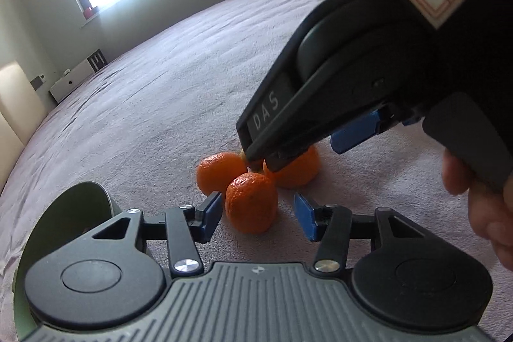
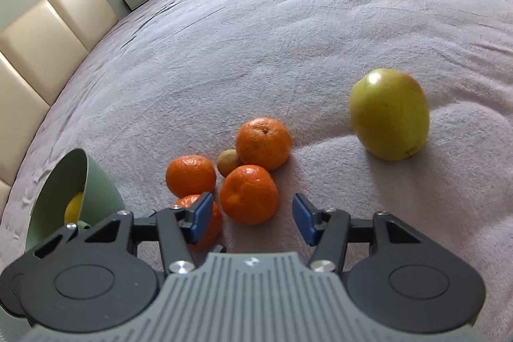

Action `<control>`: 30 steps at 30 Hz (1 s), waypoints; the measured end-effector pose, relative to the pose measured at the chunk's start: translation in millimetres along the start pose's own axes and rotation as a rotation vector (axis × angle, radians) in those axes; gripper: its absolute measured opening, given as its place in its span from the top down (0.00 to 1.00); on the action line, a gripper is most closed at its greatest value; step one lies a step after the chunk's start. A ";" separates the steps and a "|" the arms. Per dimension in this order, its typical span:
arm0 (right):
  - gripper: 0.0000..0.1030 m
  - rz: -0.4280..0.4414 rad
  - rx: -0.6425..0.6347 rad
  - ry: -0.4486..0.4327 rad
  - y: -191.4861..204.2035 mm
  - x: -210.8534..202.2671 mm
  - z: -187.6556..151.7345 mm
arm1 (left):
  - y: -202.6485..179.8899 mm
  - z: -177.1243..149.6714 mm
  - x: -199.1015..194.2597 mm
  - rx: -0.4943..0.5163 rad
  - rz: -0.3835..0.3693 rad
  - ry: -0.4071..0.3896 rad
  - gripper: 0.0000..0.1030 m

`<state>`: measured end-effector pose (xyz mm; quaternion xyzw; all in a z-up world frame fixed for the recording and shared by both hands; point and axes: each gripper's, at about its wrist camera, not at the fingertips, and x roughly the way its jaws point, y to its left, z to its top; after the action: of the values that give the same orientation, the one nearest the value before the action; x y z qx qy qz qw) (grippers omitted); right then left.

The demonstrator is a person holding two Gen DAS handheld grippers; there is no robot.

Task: Organize fruits
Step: 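Grasp a mandarin with the left tool while the right tool grasps another mandarin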

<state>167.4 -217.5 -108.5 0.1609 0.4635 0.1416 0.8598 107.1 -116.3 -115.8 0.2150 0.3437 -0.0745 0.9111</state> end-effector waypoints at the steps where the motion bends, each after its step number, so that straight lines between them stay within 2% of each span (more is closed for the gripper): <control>1: 0.48 0.009 0.009 0.005 -1.3 1.5 -0.1 | 0.7 0.1 1.7 -0.005 0.001 0.010 0.43; 10: 0.49 0.049 0.084 0.033 -10.8 10.6 1.8 | 3.6 1.4 9.1 -0.014 -0.016 0.044 0.51; 16: 0.54 0.060 0.110 0.043 -13.8 14.3 0.6 | 11.1 2.3 9.6 -0.037 -0.037 0.051 0.60; 18: 0.59 0.052 0.113 0.046 -14.6 15.3 -0.2 | 12.1 1.9 10.0 -0.039 -0.041 0.054 0.61; 30: 0.62 -0.005 0.076 0.047 -1.7 13.3 2.9 | 21.0 8.9 9.6 -0.077 -0.075 0.079 0.63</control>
<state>177.1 -214.3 -117.7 0.1891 0.4889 0.1255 0.8423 125.6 -101.3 -109.0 0.1697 0.3897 -0.0866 0.9010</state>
